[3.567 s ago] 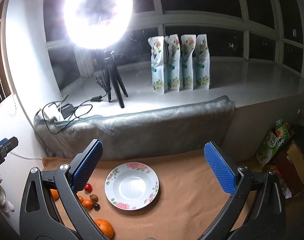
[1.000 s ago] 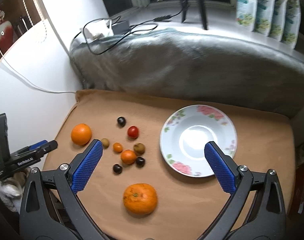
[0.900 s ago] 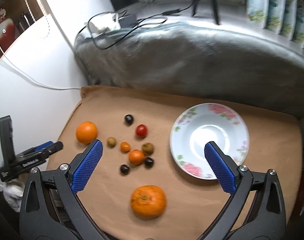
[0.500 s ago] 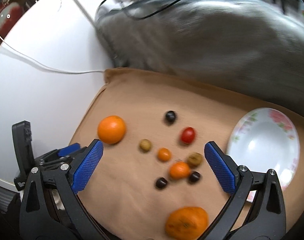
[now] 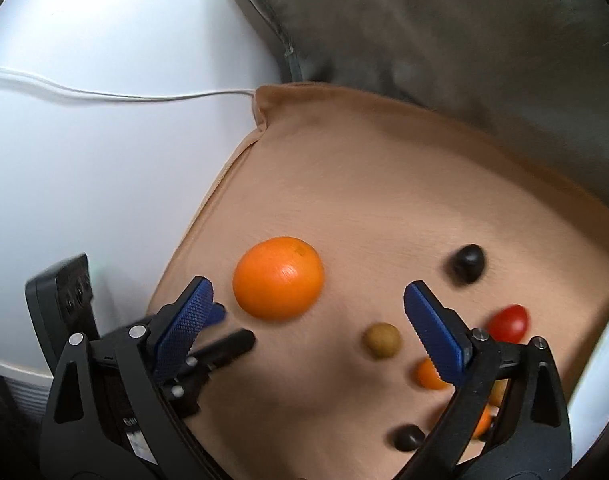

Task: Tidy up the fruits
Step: 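Move the right tool toward the large orange beside the left tool, then close the right gripper on the large orange and lift it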

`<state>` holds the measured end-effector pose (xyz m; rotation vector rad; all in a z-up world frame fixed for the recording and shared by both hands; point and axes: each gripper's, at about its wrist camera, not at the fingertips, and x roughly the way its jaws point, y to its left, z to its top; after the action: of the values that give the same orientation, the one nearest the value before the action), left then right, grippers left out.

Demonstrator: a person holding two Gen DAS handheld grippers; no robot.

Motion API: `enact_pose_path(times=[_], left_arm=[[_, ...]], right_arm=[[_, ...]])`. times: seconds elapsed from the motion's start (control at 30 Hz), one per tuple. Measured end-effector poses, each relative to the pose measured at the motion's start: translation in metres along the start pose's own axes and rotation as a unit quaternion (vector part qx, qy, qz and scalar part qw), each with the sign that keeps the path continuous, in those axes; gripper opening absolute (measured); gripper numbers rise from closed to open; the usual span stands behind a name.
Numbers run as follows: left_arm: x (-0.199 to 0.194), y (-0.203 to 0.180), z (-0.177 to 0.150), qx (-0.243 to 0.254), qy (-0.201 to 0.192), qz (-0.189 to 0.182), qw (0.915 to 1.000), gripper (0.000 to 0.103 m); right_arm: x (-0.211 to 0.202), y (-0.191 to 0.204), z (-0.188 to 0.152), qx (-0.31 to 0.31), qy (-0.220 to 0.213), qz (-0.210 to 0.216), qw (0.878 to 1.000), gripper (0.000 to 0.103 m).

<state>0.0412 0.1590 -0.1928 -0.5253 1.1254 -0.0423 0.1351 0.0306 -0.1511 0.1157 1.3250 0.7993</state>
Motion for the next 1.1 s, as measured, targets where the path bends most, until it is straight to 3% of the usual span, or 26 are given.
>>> enact_pose_path(times=[0.07, 0.13, 0.7, 0.93, 1.1], left_arm=[[0.003, 0.001, 0.001, -0.001, 0.002, -0.003, 1.0, 0.054], [0.005, 0.002, 0.002, -0.002, 0.003, -0.006, 1.0, 0.053], [0.018, 0.007, 0.009, -0.011, 0.011, -0.024, 0.9996, 0.052], [0.023, 0.005, 0.011, -0.008, 0.013, -0.03, 0.9994, 0.051], [0.021, 0.002, 0.01, 0.005, 0.011, -0.026, 0.9996, 0.049]], right_arm=[[0.01, -0.001, 0.002, 0.006, 0.009, 0.007, 1.0, 0.099], [0.017, -0.001, 0.003, 0.007, 0.02, 0.01, 1.0, 0.091], [0.048, 0.006, 0.014, 0.015, 0.06, 0.031, 0.998, 0.089], [0.057, 0.007, 0.014, 0.019, 0.077, 0.043, 0.996, 0.074], [0.05, 0.007, 0.013, 0.019, 0.076, 0.046, 0.996, 0.073]])
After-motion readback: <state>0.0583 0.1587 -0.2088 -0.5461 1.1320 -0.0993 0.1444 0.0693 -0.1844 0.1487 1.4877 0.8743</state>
